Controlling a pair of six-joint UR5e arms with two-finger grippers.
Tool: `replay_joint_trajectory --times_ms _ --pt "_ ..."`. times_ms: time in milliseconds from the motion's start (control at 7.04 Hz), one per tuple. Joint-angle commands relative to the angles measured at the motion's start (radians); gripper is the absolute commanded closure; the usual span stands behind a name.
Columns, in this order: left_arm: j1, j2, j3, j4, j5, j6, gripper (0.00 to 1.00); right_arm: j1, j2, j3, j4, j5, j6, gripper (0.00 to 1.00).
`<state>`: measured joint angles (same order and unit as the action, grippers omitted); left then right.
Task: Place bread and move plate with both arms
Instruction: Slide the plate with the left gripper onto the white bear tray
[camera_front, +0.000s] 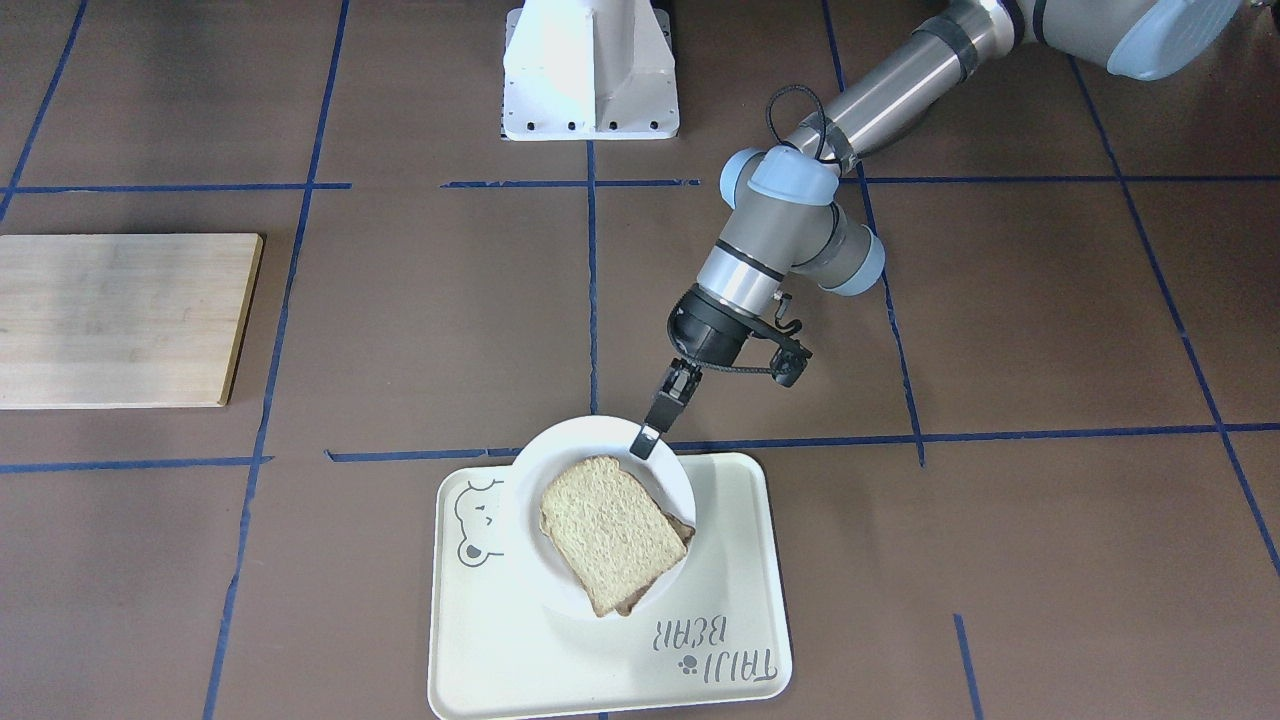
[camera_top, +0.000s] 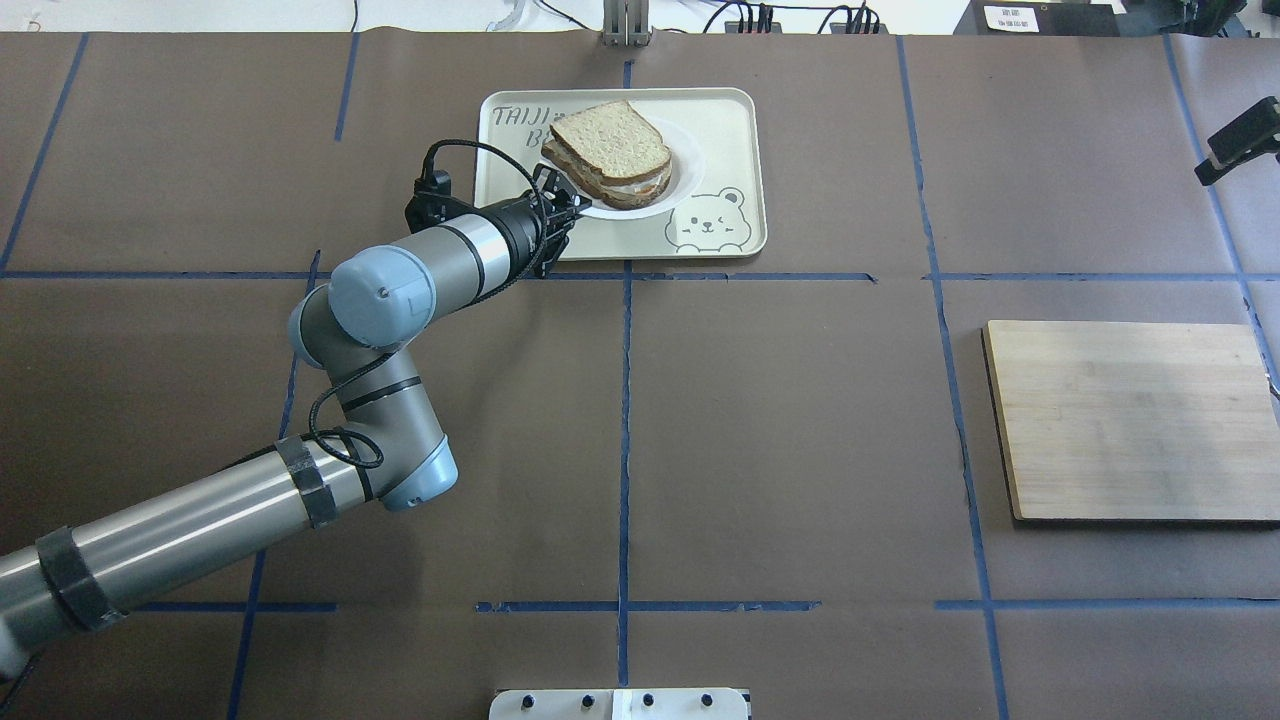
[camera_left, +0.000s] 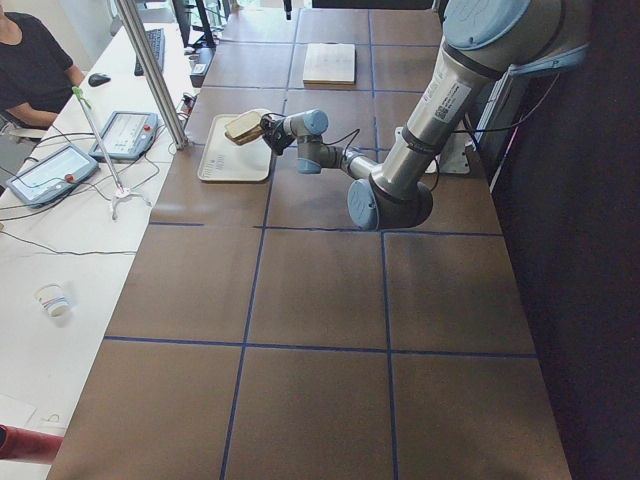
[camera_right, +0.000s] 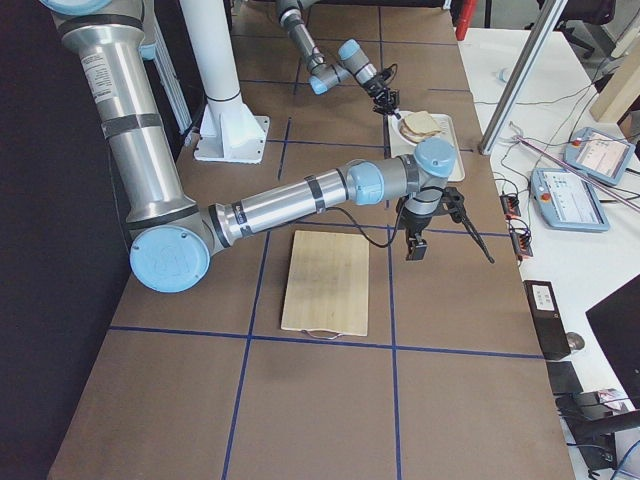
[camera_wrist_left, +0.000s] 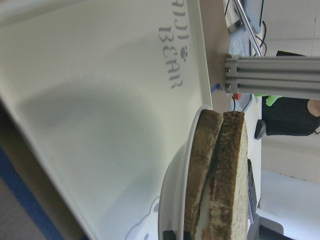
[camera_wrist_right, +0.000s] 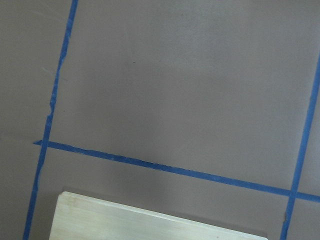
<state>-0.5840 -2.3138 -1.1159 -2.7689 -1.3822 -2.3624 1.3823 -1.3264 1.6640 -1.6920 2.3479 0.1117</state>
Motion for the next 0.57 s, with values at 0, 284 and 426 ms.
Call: replay_joint_trajectory --times_ms 0,284,426 --pt "-0.014 -0.054 0.126 0.021 0.028 -0.009 1.0 0.043 -0.092 0.058 0.0 0.002 -0.003 0.0" --pt "-0.014 -0.118 0.203 0.066 0.026 -0.002 0.97 0.063 -0.126 0.086 -0.001 0.007 -0.003 0.0" --pt "-0.014 -0.115 0.203 0.066 0.017 0.011 0.59 0.063 -0.128 0.085 -0.001 0.007 -0.003 0.0"
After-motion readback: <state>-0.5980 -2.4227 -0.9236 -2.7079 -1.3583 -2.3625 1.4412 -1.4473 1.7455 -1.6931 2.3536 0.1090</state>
